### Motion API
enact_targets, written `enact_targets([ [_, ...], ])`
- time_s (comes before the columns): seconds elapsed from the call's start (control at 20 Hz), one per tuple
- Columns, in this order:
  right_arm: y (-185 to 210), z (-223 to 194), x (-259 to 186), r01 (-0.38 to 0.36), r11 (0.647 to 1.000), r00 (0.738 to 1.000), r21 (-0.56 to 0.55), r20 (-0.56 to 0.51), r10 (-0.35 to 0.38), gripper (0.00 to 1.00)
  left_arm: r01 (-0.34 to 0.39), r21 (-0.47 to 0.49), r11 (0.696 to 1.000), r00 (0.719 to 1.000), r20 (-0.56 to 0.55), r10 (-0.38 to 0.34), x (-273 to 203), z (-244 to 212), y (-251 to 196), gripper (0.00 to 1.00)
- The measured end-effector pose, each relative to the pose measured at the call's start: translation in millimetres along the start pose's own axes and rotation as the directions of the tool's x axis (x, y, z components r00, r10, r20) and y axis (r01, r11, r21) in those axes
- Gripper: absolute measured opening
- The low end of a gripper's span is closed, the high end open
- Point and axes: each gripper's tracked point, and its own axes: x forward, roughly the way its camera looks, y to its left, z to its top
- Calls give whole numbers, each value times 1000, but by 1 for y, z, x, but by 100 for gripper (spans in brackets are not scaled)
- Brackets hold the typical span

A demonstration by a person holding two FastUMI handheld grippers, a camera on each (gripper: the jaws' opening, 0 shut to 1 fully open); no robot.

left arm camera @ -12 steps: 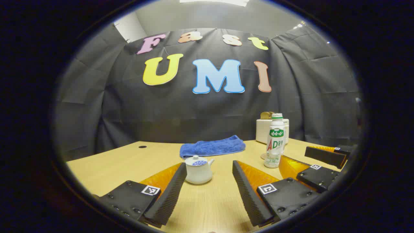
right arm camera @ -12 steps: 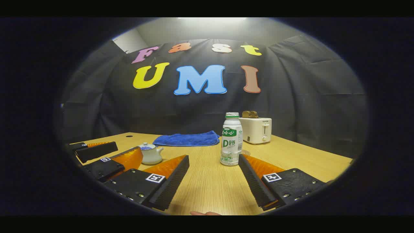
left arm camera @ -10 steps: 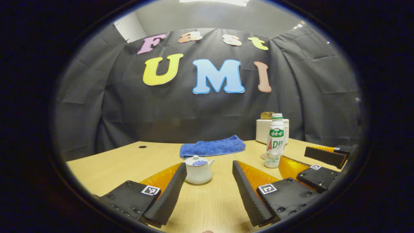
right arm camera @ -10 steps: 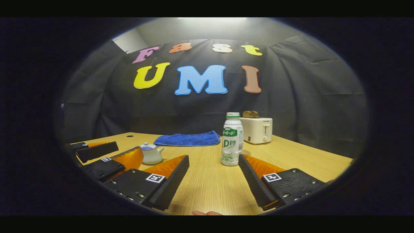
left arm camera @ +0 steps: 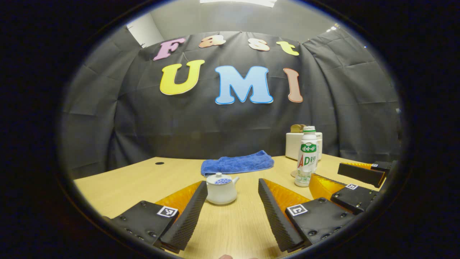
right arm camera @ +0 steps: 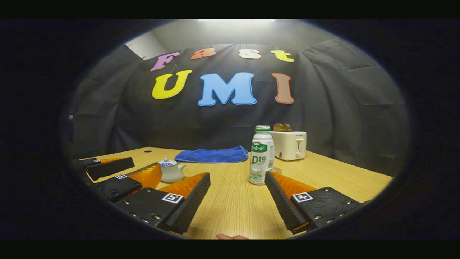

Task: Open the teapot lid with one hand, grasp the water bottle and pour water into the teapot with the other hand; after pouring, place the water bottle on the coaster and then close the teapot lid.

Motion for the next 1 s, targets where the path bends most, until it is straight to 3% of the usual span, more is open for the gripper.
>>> enact_targets([
  [0.65,-6,16,6,3,1000,1000,9,15,-3,95,-17,-36,999,1000,26,18,10,13,20,99],
  [0.7,-8,19,9,7,1000,1000,10,23,-7,95,-19,-22,1000,999,38,20,14,17,22,91],
  [0.75,-10,21,11,12,1000,1000,7,24,-12,95,-19,-17,1000,999,42,20,18,20,23,97],
  [1.0,-13,21,13,8,999,1000,31,3,-8,95,-2,-13,1000,1000,-16,2,63,4,24,96],
])
